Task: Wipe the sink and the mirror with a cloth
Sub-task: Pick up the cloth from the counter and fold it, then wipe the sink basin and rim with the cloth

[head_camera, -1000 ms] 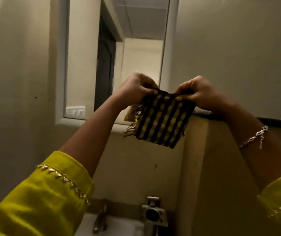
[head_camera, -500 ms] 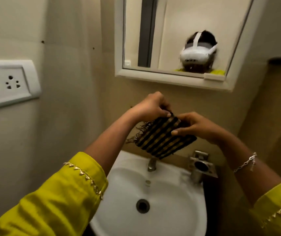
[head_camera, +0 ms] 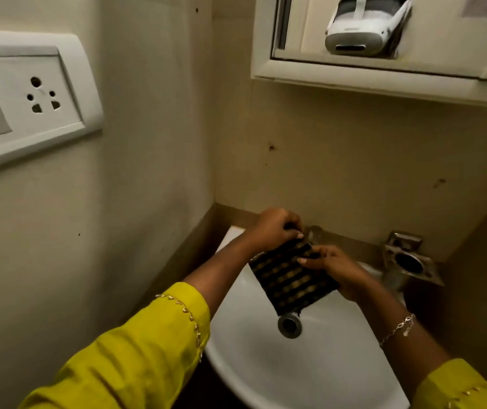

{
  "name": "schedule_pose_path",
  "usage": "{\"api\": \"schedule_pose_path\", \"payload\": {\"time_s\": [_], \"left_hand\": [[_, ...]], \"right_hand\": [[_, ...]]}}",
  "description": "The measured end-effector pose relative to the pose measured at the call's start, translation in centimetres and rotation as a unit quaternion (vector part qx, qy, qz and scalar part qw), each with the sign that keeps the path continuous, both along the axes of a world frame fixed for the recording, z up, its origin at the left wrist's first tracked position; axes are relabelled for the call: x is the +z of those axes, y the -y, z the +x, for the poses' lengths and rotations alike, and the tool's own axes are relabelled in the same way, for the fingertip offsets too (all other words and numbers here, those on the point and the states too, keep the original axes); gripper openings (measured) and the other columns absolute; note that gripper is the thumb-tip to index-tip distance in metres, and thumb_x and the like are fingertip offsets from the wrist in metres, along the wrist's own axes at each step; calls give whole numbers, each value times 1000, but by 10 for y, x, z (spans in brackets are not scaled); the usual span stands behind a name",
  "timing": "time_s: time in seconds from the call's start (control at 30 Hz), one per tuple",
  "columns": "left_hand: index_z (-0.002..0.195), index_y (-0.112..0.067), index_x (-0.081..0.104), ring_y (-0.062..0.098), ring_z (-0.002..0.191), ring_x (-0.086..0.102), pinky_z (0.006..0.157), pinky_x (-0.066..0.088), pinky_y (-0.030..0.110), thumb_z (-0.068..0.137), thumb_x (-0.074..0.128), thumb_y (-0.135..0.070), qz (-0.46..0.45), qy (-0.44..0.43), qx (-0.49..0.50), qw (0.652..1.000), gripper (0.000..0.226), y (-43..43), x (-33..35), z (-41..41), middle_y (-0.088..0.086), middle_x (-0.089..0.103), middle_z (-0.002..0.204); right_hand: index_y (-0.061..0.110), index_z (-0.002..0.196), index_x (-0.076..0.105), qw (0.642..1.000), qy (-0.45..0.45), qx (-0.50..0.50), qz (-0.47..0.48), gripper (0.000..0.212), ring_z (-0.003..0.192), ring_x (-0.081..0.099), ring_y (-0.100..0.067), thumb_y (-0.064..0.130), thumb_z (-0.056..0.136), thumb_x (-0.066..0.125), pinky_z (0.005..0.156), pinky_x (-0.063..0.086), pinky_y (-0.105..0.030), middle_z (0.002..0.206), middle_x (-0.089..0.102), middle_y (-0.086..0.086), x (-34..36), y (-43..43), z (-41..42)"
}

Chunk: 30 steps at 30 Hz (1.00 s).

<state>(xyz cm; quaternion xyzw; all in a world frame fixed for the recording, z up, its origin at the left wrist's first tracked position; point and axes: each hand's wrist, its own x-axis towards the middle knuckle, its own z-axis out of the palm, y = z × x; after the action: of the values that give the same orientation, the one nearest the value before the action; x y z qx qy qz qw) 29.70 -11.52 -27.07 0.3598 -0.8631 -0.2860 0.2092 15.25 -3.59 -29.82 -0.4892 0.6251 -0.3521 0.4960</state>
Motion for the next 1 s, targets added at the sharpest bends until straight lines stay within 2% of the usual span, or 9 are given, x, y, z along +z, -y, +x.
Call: {"api": "schedule_pose_path", "payload": {"time_s": [0.13, 0.4, 0.53, 0.63, 0.73, 0.8, 0.87, 0.93, 1.0], "left_hand": [[116, -2, 57, 25, 107, 57, 83, 41, 26, 87, 61, -26, -21, -53, 72, 996, 38, 11, -39, 20, 15, 63, 115], [138, -4, 29, 27, 128, 37, 103, 31, 32, 92, 49, -32, -16, 103, 171, 980, 57, 24, -141, 65, 17, 40, 139], [140, -2, 22, 31, 136, 23, 112, 14, 34, 93, 47, -32, -40, 191, 206, 959, 62, 19, -168, 77, 20, 32, 143], [143, -1, 8, 32, 141, 6, 115, 3, 37, 94, 43, -35, -42, 253, 230, 939, 69, 17, -184, 81, 20, 14, 151], [142, 1, -1, 31, 141, -3, 115, -2, 36, 95, 42, -35, -29, 267, 240, 933, 74, 14, -193, 80, 21, 1, 153], [142, 3, -5, 31, 141, -7, 114, -4, 36, 94, 43, -34, -11, 274, 234, 933, 77, 9, -200, 78, 21, -6, 153], [141, 3, -8, 32, 141, -10, 114, -7, 36, 94, 44, -34, -6, 295, 230, 928, 79, 6, -209, 77, 21, -10, 152], [141, 3, -9, 32, 140, -12, 113, -8, 36, 94, 42, -33, -20, 308, 232, 923, 78, 4, -216, 77, 21, -12, 152], [141, 3, -9, 31, 140, -13, 113, -9, 36, 95, 40, -32, -33, 303, 238, 922, 76, 3, -219, 77, 20, -13, 152]], "right_hand": [[6, 96, 66, 997, 11, -54, 60, 13, 88, 66, -33, 7, 88, 57, 81, 52, -40, 93, 70, -16, -33, 9, 12], [16, 84, 61, 992, -30, -62, 106, 14, 80, 61, -22, 6, 91, 52, 62, 46, -25, 84, 64, -5, -67, 26, 20], [3, 104, 62, 988, -115, -36, 93, 17, 91, 60, -28, 3, 91, 50, 79, 49, -35, 95, 62, -13, -66, 46, 26], [0, 111, 60, 975, -219, -9, 42, 23, 98, 59, -30, 4, 93, 47, 88, 46, -41, 104, 63, -17, -59, 72, 31], [3, 112, 59, 923, -383, 24, -31, 24, 97, 61, -34, 7, 92, 47, 75, 49, -38, 107, 64, -20, -54, 104, 31], [6, 114, 57, 846, -522, 54, -96, 27, 96, 61, -37, 3, 89, 46, 77, 49, -40, 105, 65, -21, -54, 117, 30], [7, 120, 53, 789, -595, 79, -131, 33, 101, 58, -37, 0, 89, 42, 82, 48, -41, 110, 62, -21, -63, 124, 30], [7, 129, 45, 781, -608, 102, -104, 38, 110, 53, -36, 0, 92, 39, 89, 46, -42, 124, 54, -20, -89, 126, 31], [6, 138, 35, 797, -587, 133, -48, 45, 122, 45, -37, 3, 93, 41, 100, 41, -43, 141, 39, -20, -125, 120, 31]]}}
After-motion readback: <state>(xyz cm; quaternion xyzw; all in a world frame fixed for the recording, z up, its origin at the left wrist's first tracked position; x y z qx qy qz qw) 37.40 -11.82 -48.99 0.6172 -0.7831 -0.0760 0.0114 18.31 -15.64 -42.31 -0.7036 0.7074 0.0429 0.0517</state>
